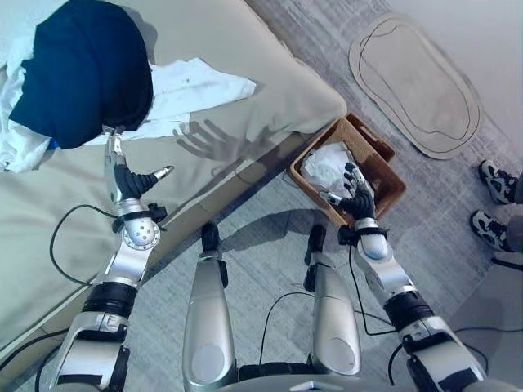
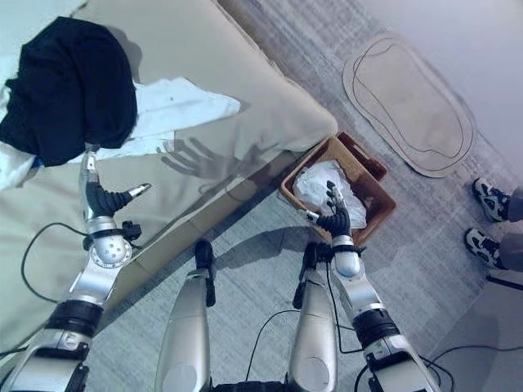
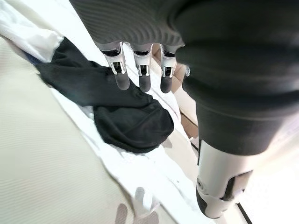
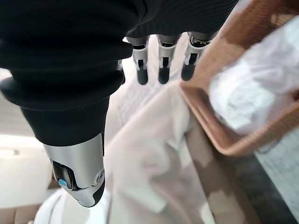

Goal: Pick up clothes into the bucket

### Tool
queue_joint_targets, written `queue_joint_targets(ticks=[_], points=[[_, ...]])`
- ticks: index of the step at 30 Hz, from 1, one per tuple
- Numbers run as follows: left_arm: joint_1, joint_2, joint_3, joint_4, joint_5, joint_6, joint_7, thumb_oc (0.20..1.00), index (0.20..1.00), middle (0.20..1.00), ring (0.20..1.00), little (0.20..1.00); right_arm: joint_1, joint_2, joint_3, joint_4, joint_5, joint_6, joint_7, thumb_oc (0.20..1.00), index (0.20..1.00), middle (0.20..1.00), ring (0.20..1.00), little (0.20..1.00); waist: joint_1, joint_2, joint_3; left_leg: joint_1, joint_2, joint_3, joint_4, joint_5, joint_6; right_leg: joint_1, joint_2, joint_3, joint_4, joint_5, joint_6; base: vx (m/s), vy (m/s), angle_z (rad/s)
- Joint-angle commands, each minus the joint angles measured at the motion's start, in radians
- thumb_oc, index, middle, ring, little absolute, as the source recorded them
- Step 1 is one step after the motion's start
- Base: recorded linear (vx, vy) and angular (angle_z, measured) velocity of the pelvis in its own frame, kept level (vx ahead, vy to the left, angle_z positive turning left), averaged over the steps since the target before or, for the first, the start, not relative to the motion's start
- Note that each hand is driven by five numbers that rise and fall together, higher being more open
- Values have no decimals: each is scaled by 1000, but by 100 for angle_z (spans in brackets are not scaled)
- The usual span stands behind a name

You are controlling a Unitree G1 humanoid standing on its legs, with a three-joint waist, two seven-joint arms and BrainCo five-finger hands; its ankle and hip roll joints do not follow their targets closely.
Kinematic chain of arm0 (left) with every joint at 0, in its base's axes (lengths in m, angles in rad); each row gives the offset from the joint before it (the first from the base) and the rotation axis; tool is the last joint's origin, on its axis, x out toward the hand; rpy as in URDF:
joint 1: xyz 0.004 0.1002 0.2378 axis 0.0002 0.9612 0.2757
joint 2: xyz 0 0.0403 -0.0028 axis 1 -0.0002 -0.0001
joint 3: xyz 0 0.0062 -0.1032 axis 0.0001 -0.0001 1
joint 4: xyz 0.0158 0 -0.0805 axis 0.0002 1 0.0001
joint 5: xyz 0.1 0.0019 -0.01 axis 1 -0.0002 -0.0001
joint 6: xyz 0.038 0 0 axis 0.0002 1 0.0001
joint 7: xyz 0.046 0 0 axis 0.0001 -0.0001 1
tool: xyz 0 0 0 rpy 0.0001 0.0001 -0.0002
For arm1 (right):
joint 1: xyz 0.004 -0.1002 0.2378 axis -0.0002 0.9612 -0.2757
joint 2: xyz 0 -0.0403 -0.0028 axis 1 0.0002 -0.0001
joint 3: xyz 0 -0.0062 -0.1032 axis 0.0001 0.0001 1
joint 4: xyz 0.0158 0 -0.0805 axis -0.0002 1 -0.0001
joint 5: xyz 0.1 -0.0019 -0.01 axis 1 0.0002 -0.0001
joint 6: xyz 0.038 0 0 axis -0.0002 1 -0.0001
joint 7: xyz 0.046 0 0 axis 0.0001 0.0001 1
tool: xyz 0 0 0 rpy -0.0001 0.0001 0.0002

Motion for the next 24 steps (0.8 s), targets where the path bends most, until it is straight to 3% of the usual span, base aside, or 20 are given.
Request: queue_joint_targets(ticks=[1, 10, 16, 24], points=[[-72, 93, 55, -14, 51, -8, 87, 1000, 1000, 1000, 1000, 1000, 6, -18, -23, -106, -14, -75, -43, 1000, 1000, 1000, 1000, 1000, 7, -29, -15, -69, -56, -3, 10, 27, 27, 27, -37, -28, 40, -25, 38, -12, 15, 16], [-195, 241, 25, 41, 156, 75, 137, 1000, 1000, 1000, 1000, 1000, -1, -39, -20, -120, -17, -89, -51, 1000, 1000, 1000, 1000, 1000, -12, -43, -15, -198, -55, -17, 72, 11, 25, -76, -43, -43, 70, -22, 44, 4, 15, 6], [-297, 366, -27, 114, 267, 173, 143, 1000, 1000, 1000, 1000, 1000, 12, -54, -8, -144, -15, -102, -32, 1000, 1000, 1000, 1000, 1000, -37, -51, -15, -252, -54, -19, 95, 1, 26, -121, -41, -44, 75, -18, 47, 10, 3, 1], [-430, 488, -131, 216, 307, 199, 97, 1000, 1000, 1000, 1000, 1000, 24, -86, -20, -196, -4, -118, -3, 1000, 1000, 1000, 1000, 1000, -65, -61, -15, -309, -53, -16, 103, 4, 26, -162, -38, -45, 53, 2, 54, 0, 3, -1]])
